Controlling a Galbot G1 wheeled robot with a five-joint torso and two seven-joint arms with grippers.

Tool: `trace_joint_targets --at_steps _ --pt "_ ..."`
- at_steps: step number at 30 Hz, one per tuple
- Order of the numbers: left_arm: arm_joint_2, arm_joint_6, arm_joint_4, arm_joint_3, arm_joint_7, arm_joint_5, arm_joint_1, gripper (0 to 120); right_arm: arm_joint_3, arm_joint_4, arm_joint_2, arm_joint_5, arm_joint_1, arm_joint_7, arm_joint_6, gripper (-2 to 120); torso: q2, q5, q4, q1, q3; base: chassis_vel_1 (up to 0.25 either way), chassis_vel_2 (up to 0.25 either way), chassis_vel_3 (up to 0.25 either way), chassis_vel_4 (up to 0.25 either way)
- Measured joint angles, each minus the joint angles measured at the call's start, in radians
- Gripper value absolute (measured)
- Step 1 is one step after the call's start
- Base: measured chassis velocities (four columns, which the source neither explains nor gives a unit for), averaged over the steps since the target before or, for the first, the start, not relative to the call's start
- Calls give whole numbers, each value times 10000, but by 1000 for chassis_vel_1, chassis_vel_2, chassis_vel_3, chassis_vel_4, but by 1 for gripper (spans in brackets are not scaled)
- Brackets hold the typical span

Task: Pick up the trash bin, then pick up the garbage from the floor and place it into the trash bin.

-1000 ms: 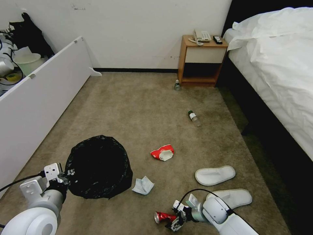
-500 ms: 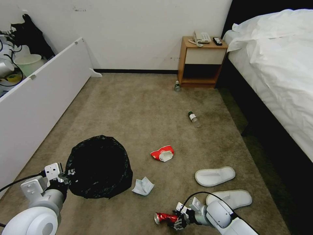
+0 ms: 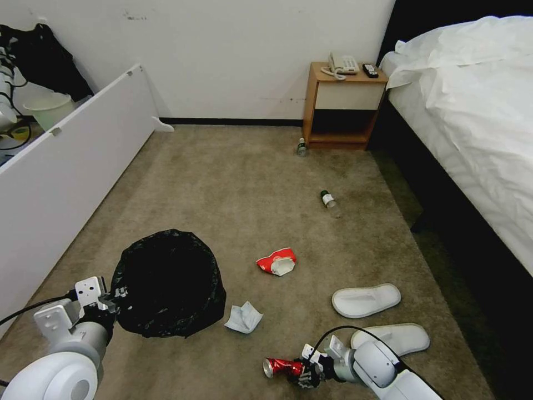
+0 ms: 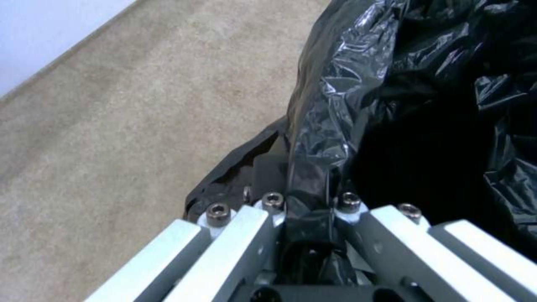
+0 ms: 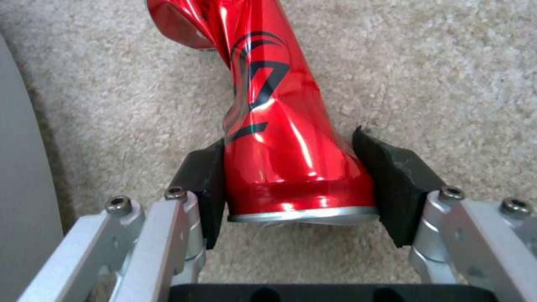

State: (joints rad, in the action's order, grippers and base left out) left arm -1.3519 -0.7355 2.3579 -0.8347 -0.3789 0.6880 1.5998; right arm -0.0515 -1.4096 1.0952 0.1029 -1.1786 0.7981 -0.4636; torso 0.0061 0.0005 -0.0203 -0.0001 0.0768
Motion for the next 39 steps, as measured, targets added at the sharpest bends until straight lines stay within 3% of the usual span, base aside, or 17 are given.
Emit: trace_joint_targets --at_steps 9,11,18,25,27,30,33,39 --pt "67 -1 -19 139 0 -133 12 1 -242 -709 -664 -255 -473 138 -2 51 -7 1 -7 1 9 0 0 0 0" --pt "151 -1 -54 184 4 -167 12 1 -497 -1353 -1089 -550 -748 31 -64 51 -9 -10 -17 2 10 0 0 0 0" --pt "438 0 -316 524 166 -548 168 1 -1393 -3255 -1987 -1295 -1547 -158 -27 51 -7 -8 -3 2 3 0 0 0 0" --pt "680 0 -516 914 248 -732 235 1 -2405 -4575 -2400 -1841 -1980 -257 75 51 -5 -4 -5 2 2 0 0 0 0" --pt "849 0 -582 1369 285 -763 227 1 -3182 -5566 -2582 -2524 -2099 -361 100 51 -3 -5 -4 2 1 0 0 0 0" --pt "897 -1 -612 1605 298 -832 210 1 -3371 -5868 -2634 -2742 -2103 -392 114 51 -2 -5 -3 2 0 0 0 0 0" --pt "1003 0 -738 2322 365 -1044 141 1 -3672 -6689 -2745 -3478 -2077 -472 189 51 -2 -5 -4 2 1 0 0 0 0" --pt "1058 0 -1080 2911 443 -1190 -78 1 -3701 -7467 -2730 -4372 -1796 -533 316 51 -2 -7 -4 2 1 0 0 0 0"
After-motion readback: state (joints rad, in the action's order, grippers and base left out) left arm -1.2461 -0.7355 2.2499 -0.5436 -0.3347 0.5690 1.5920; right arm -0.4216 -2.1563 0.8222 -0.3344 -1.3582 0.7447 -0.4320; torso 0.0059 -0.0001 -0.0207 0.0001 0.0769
